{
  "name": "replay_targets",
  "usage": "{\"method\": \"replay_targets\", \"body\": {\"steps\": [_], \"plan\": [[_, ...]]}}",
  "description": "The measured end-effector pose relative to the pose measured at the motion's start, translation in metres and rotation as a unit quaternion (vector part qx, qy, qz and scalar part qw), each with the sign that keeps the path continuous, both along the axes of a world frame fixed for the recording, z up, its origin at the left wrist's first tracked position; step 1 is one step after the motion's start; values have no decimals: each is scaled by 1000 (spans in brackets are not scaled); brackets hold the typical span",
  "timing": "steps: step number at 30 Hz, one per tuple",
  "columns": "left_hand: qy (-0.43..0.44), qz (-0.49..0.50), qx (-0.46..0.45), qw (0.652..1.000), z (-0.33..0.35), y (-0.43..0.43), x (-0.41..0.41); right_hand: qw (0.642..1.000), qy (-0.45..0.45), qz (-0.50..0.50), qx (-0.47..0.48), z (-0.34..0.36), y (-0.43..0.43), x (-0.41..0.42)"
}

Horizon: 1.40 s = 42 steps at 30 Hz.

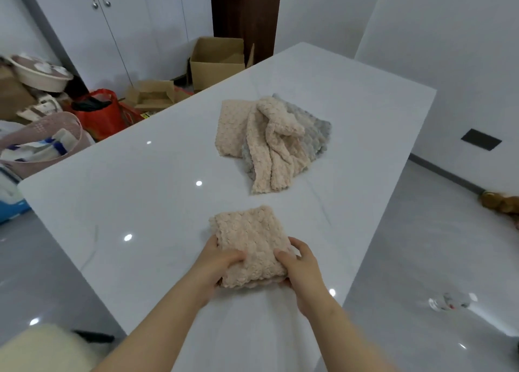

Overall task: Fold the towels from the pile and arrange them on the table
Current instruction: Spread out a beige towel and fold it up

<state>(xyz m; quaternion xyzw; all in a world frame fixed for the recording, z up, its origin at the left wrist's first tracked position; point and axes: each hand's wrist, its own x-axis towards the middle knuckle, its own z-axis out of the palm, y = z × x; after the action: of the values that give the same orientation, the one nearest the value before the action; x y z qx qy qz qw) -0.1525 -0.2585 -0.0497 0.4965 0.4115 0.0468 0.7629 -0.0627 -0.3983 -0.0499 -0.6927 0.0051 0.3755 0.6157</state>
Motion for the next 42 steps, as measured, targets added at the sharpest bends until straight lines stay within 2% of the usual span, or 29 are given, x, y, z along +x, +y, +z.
{"method": "replay_targets", "body": {"steps": [9,13,21,42], "plan": [[15,16,41,999,-1,-59,67,999,16,-20,47,-6,-53,71],[11,56,56,997,2,-101,117,999,11,14,51,-2,-93,127],[-4,112,21,993,23,-169,216,995,-17,80,53,20,-154,244],[-21,103,20,994,25,-81,618,995,-65,72,18,20,-65,640]]}}
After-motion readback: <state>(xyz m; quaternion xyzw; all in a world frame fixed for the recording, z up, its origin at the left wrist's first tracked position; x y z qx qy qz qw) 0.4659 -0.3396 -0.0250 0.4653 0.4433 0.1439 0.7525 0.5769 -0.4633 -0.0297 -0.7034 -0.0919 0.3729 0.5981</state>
